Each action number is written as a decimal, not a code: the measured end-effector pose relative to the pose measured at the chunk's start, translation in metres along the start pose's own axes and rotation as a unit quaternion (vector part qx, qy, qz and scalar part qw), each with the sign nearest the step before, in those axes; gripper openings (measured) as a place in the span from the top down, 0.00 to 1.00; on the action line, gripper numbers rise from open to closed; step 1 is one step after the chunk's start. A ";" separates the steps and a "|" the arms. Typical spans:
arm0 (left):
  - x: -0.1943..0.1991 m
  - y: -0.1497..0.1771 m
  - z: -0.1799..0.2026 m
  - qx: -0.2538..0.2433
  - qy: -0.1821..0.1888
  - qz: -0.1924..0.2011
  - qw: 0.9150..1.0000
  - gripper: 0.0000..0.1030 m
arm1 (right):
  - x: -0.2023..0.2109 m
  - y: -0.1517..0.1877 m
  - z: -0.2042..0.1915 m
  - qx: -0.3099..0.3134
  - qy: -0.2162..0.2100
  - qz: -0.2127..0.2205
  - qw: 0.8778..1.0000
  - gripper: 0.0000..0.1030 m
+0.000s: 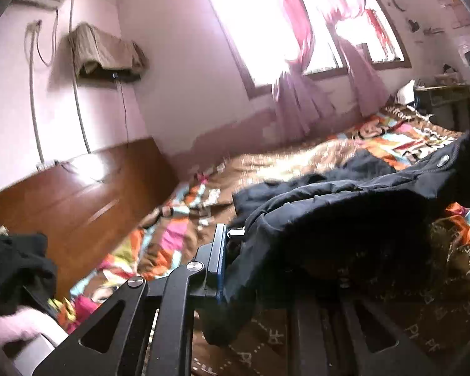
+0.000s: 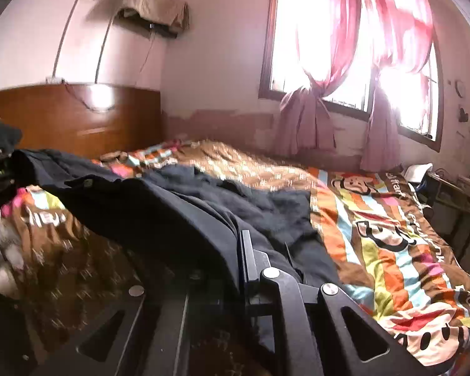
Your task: Fold large clothes
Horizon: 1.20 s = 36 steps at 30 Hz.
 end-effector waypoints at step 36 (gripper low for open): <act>-0.081 -0.060 -0.042 -0.002 0.045 -0.036 0.998 0.86 | -0.083 -0.080 -0.012 0.081 -0.011 -0.019 0.996 0.93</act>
Point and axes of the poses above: each gripper's, at about its wrist camera, not at the fingertips, and x roughly against the way its jaws point, z to its right, y to its underside, the point moved 8 cm from there along -x, roughly the way its jaws point, and after that the axes turned 10 degrees about y, right-handed, at the moved point
